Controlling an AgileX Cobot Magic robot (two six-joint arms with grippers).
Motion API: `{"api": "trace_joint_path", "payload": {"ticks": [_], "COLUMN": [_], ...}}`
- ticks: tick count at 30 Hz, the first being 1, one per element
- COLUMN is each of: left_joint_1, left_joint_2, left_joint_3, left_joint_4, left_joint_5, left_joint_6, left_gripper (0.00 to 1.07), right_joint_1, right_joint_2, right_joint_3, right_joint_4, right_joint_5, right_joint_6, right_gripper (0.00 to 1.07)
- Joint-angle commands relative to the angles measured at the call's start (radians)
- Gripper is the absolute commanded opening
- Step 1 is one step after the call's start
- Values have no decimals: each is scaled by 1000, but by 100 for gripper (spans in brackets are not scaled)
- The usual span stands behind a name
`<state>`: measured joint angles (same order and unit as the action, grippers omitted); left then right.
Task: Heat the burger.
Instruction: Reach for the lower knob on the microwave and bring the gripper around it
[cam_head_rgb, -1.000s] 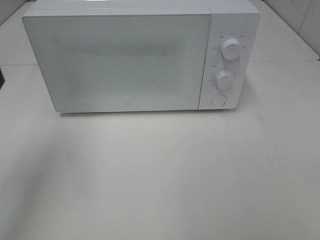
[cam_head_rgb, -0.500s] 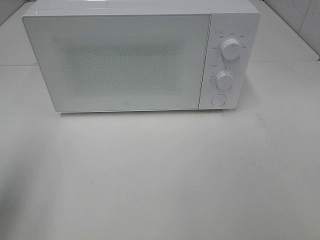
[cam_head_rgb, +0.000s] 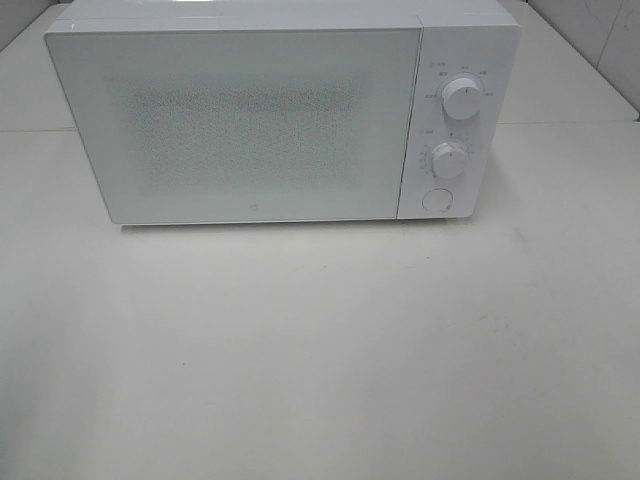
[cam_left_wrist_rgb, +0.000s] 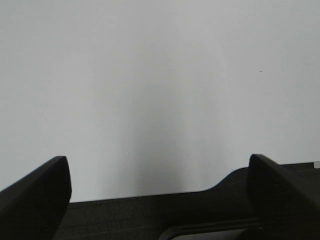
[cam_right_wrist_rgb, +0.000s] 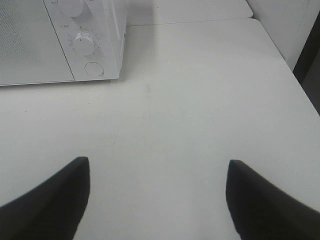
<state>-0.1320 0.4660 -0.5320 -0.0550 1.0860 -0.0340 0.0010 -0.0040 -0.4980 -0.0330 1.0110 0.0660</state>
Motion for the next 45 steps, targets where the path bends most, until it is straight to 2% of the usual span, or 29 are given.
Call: {"api": "trace_joint_path", "payload": {"ticks": [1, 2, 4, 5, 7, 22, 25, 26, 28, 29, 32, 35, 45], "left_joint_1": [2, 2, 2, 2, 2, 2, 27, 66, 92, 141, 174, 176, 176], "left_joint_2": [-100, -100, -144, -144, -171, -181, -222, -265, -293, -348, -428, -490, -494], "left_joint_3": [7, 7, 19, 19, 35, 35, 35, 35, 35, 35, 35, 35, 35], "left_joint_4": [-5, -5, 1, 1, -3, -12, -13, -13, -13, -13, -15, -15, -16], "left_joint_5": [-1, -1, -28, -28, -48, -48, -48, -48, -48, -49, -49, -49, -49], "left_joint_6": [55, 55, 112, 112, 153, 155, 155, 155, 155, 155, 155, 155, 156], "left_gripper": [89, 89, 89, 89, 89, 89, 89, 89, 89, 89, 89, 89, 89], "right_joint_1": [1, 1, 1, 1, 1, 1, 1, 1, 1, 1, 1, 1, 1], "right_joint_2": [-28, -28, -28, -28, -28, -28, -28, -28, -28, -28, -28, -28, -28], "right_joint_3": [1, 1, 1, 1, 1, 1, 1, 1, 1, 1, 1, 1, 1], "right_joint_4": [-1, -1, -1, -1, -1, -1, -1, -1, -1, -1, -1, -1, -1], "right_joint_5": [-7, -7, -7, -7, -7, -7, -7, -7, -7, -7, -7, -7, -7], "right_joint_6": [3, 3, 3, 3, 3, 4, 4, 4, 4, 4, 4, 4, 4], "right_gripper": [74, 74, 74, 74, 74, 74, 74, 74, 74, 74, 74, 74, 74]}}
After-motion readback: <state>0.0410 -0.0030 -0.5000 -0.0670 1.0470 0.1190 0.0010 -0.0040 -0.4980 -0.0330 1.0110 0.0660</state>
